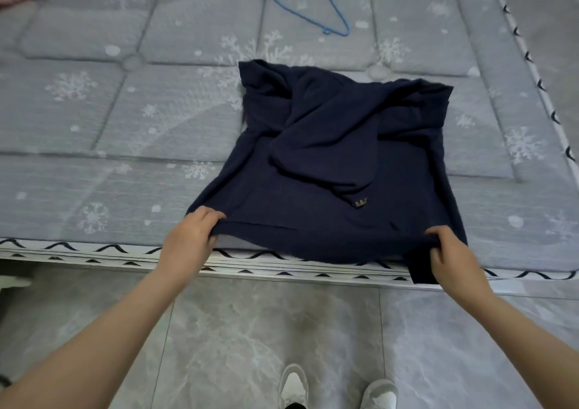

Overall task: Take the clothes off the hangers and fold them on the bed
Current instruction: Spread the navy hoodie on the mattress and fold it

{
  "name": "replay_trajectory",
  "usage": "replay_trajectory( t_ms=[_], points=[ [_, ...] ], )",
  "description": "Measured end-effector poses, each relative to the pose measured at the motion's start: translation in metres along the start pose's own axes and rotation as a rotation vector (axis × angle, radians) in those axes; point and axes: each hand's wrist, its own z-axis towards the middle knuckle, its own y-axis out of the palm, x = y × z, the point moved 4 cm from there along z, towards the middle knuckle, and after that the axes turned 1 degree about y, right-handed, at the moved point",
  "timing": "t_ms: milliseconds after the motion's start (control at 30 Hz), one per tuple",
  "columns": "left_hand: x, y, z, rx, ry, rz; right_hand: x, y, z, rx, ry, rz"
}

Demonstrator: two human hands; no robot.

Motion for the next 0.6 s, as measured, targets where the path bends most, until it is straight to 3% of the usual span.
replay_trajectory(
  t_ms=[167, 467, 600],
  points=[
    [0.014, -0.026, 0.023, -0.041, -0.231, -0.172, -0.029, -0.031, 0.028, 0.001, 0.068, 0.12],
    [0.025, -0.06, 0.07, -0.252, -0.08, -0.017, -0.052, -0.067, 0.048, -0.15, -0.05, -0.239],
    [0.023, -0.071, 0.098, -0.191, 0.003, 0.0, -0.055, -0.08, 0.073, -0.154, -0.129, -0.289]
  ],
)
